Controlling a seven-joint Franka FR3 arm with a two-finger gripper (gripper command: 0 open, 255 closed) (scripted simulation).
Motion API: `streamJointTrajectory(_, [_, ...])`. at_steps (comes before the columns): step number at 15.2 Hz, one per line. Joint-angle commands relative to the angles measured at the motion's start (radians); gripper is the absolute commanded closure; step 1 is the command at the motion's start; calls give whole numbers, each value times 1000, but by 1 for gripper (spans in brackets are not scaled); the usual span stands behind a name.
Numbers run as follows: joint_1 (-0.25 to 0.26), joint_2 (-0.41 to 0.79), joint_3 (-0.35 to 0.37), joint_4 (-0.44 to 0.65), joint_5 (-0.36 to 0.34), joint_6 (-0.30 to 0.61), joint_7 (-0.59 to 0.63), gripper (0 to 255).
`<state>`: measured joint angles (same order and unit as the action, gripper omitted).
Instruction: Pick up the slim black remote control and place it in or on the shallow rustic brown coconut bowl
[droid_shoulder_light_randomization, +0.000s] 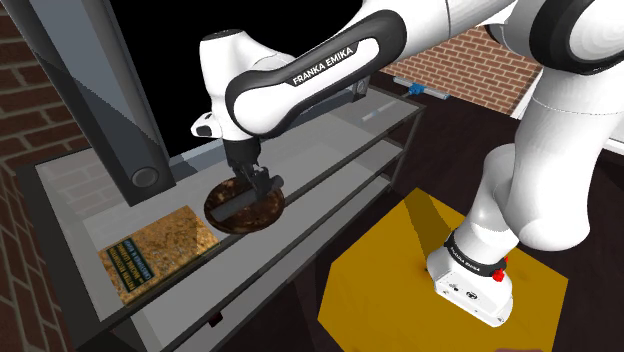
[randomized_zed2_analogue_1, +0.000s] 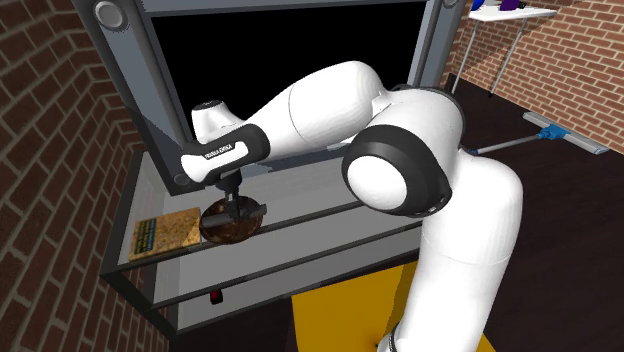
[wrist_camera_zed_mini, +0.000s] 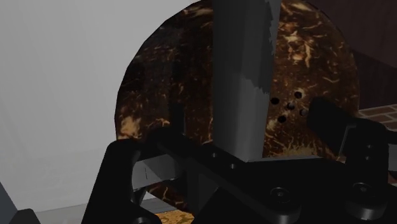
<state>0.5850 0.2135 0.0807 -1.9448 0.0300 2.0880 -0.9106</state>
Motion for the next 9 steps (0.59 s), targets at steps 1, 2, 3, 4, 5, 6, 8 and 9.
streamJointTrajectory(1, [0, 0, 0, 0, 0, 0, 0, 0])
streamJointTrajectory(2, [-1, 1, 0, 1, 0, 0, -1, 0])
streamJointTrajectory(3, [-2, -11, -1, 20, 0, -32, -2, 0])
streamJointTrajectory(4, [-2, -21, -1, 41, 1, -63, -2, 0])
streamJointTrajectory(5, [-3, -31, -1, 64, 1, -95, -2, 0])
streamJointTrajectory(6, [-4, -37, -2, 83, 1, -120, -3, 0])
streamJointTrajectory(8, [-4, -37, -2, 82, 1, -120, -3, 0])
streamJointTrajectory(9, [-4, -37, -2, 83, 1, -120, -3, 0])
